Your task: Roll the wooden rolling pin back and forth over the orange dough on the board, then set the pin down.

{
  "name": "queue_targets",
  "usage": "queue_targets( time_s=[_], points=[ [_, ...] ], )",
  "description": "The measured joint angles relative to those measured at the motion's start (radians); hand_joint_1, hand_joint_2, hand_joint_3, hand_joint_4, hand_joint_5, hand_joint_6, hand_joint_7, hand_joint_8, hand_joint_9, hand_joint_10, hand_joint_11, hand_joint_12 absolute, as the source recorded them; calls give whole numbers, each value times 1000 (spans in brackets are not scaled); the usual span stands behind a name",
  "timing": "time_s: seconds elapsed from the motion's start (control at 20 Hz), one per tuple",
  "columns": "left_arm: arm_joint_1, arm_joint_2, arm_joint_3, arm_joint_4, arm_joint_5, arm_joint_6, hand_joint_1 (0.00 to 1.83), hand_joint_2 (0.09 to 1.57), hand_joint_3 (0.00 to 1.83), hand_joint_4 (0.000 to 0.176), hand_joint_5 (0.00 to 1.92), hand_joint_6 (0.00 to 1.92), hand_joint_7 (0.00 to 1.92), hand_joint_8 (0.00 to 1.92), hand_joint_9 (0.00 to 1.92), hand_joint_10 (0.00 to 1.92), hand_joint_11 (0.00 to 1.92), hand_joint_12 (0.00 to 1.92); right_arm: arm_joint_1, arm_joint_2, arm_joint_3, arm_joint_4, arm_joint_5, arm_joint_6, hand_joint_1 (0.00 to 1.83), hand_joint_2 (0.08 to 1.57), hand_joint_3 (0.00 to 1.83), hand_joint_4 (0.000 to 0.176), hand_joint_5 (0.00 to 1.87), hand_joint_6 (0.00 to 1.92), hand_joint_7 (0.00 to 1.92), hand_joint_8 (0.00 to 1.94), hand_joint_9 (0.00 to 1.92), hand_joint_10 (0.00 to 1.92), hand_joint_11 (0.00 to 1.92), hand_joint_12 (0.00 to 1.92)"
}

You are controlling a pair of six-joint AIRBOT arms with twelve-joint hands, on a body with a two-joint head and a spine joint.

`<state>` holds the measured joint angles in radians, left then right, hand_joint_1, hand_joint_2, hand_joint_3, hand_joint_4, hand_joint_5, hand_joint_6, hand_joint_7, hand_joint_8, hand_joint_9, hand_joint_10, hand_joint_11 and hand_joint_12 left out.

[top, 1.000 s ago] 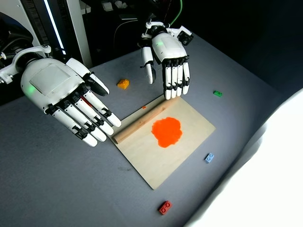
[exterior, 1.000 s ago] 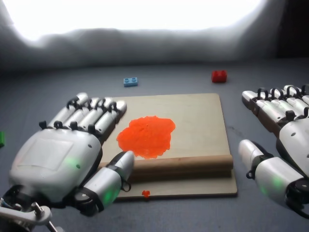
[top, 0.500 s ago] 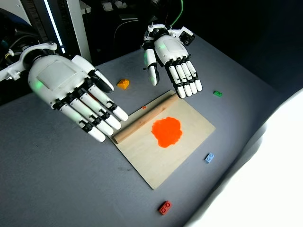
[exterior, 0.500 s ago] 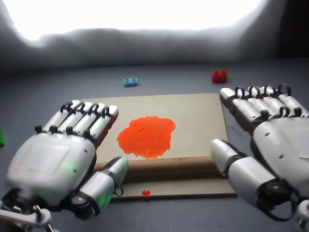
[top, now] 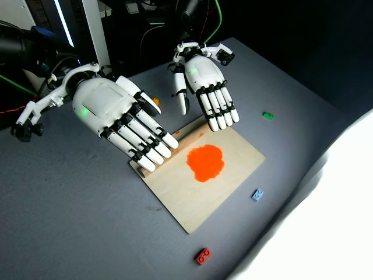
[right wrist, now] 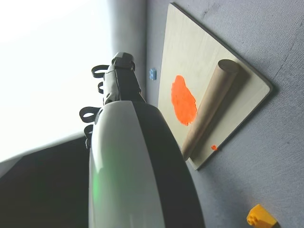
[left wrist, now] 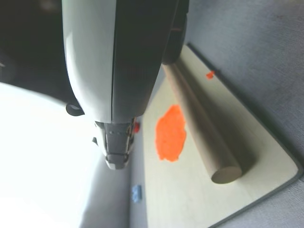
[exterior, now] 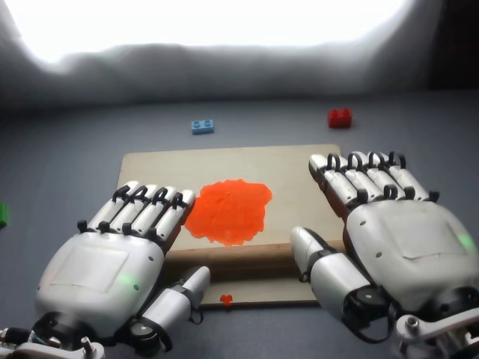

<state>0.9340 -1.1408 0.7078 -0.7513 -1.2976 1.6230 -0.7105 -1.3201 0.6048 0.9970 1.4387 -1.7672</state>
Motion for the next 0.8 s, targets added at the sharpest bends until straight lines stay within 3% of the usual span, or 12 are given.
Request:
queue_targets(
  time_s=[0.2,0.5,0.55,0.8],
  points=[
    [26,-26,42,18,-40,-23,0,1571,16,0,72,3,86,2,52,3,7,6,-22,-58,42,-13,-23,38,0,1569,9,0,126,2,146,2,102,2,0,211],
    [31,-77,84,63,-73,-26,0,1570,15,0,55,1,71,1,42,1,0,0,-43,-127,120,-129,14,100,0,1569,14,0,131,1,147,1,99,1,0,196],
    [31,-79,84,63,-73,-26,0,1570,14,0,64,5,85,7,59,7,18,8,-50,-131,120,-128,18,103,0,1567,9,0,156,7,172,5,126,7,0,300],
    [50,-103,109,63,-79,-12,0,1567,12,0,65,3,75,1,43,0,2,5,-80,-159,127,-103,13,109,0,1571,13,0,140,4,155,3,104,4,0,183]
  ],
)
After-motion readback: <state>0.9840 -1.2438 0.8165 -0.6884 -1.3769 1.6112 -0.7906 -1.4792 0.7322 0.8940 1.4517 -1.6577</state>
